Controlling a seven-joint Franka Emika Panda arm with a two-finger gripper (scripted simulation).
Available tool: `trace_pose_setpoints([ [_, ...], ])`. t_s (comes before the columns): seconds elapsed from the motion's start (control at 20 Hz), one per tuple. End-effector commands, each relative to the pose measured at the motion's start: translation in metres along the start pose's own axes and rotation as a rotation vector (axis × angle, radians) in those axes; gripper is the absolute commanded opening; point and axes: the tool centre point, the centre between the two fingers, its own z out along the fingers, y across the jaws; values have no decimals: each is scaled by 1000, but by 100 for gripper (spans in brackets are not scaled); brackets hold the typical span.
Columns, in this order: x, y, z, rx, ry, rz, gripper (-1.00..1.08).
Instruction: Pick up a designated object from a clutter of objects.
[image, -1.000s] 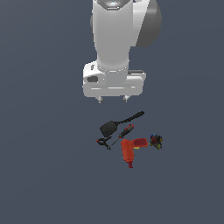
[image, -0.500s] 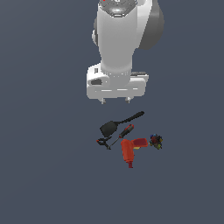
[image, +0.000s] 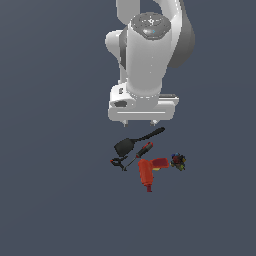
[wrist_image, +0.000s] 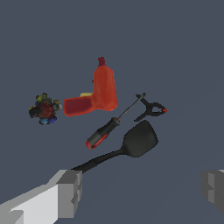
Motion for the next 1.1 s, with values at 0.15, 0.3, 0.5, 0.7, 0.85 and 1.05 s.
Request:
trace_pose_setpoints([
  [0.15,16,-28,24,-8,11,57,100],
  [0.3,26,-47,41,-12,19,95,100],
  [0.5,36,-75,64,-14,30,145,100],
  [0.7,44,-103,89,-13,41,196,100],
  [0.85,48,-124,108,-11,49,234,100],
  [1.05,51,-151,132,-6,57,280,100],
])
